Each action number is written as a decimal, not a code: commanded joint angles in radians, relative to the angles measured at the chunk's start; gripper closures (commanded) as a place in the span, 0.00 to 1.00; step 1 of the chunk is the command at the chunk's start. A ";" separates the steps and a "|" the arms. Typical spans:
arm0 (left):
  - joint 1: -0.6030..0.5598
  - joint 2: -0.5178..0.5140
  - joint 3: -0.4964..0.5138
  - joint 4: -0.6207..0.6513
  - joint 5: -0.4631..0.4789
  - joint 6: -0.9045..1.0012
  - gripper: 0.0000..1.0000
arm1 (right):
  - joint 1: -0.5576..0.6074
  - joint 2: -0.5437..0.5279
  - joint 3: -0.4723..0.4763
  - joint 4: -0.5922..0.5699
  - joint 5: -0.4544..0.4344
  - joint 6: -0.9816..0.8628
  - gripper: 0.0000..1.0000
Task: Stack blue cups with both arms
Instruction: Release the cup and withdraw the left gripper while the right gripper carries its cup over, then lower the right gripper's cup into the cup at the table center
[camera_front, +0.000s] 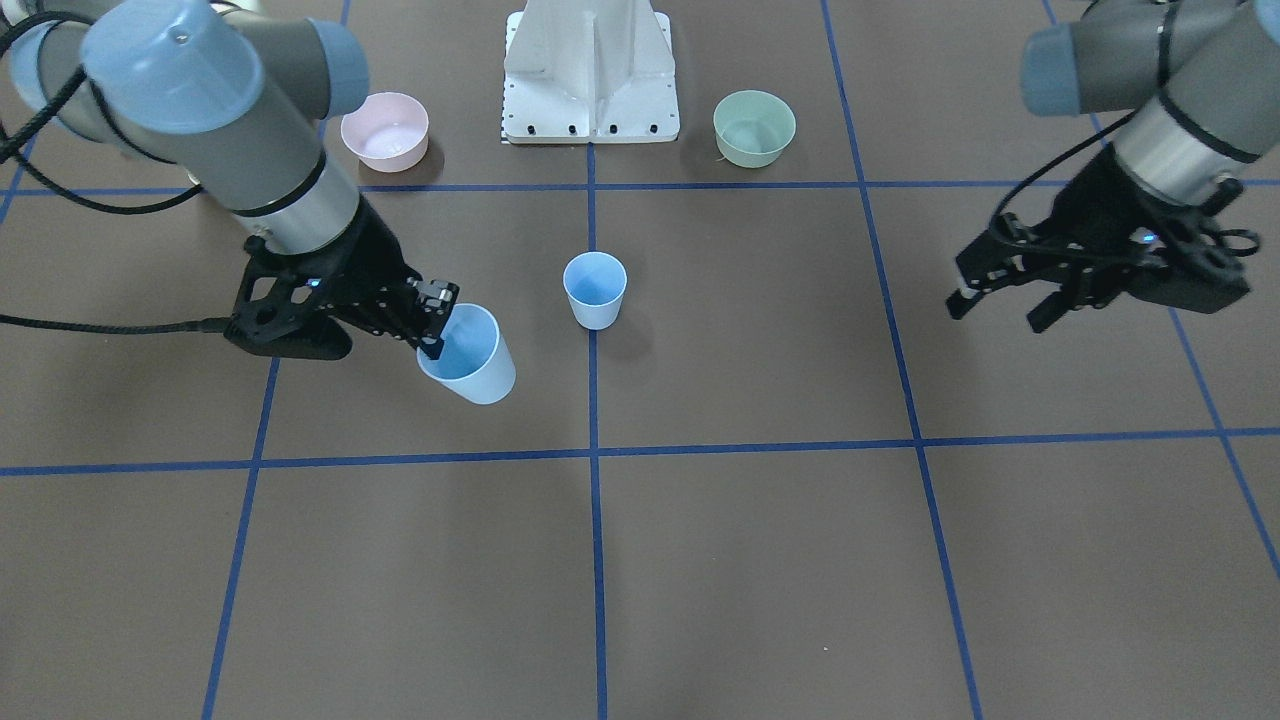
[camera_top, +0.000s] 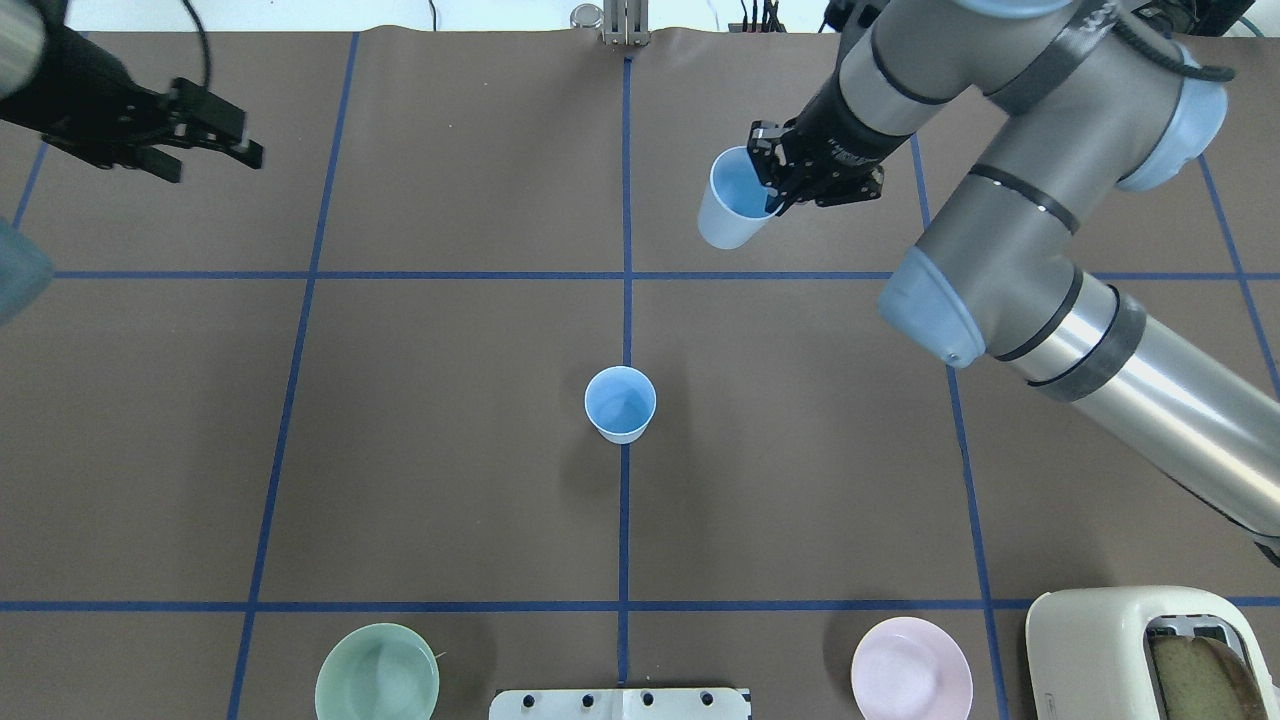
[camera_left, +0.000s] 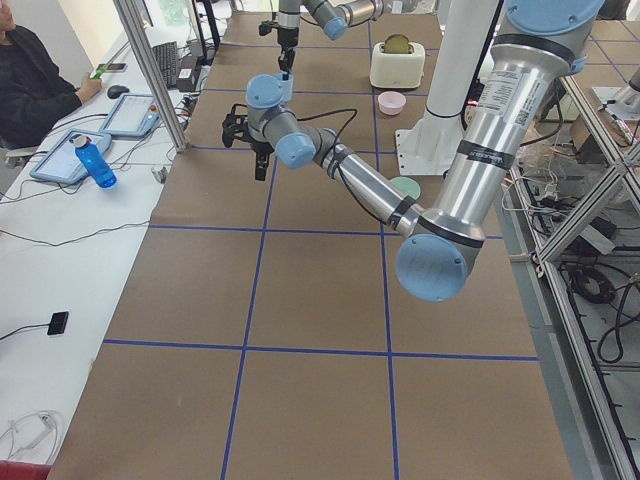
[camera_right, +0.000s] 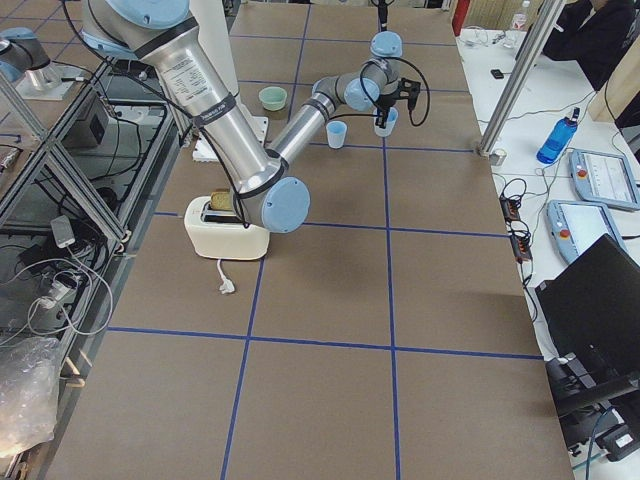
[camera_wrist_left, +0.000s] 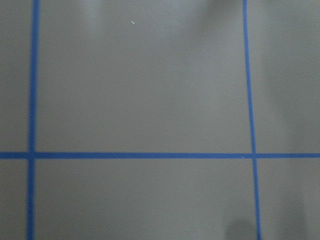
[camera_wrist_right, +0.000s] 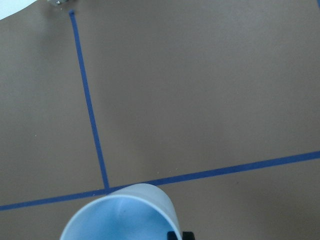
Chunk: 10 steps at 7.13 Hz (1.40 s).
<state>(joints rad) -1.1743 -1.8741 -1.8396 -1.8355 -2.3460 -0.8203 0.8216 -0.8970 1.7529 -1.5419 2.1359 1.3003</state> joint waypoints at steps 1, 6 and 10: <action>-0.132 0.096 0.042 -0.001 -0.001 0.258 0.02 | -0.093 0.050 0.045 -0.098 -0.056 0.046 1.00; -0.156 0.122 0.063 -0.013 0.030 0.294 0.02 | -0.263 0.113 0.042 -0.202 -0.220 0.097 1.00; -0.153 0.122 0.068 -0.013 0.030 0.294 0.02 | -0.286 0.113 0.046 -0.225 -0.234 0.097 1.00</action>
<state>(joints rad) -1.3285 -1.7519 -1.7733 -1.8484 -2.3163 -0.5262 0.5409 -0.7847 1.7965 -1.7574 1.9044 1.3974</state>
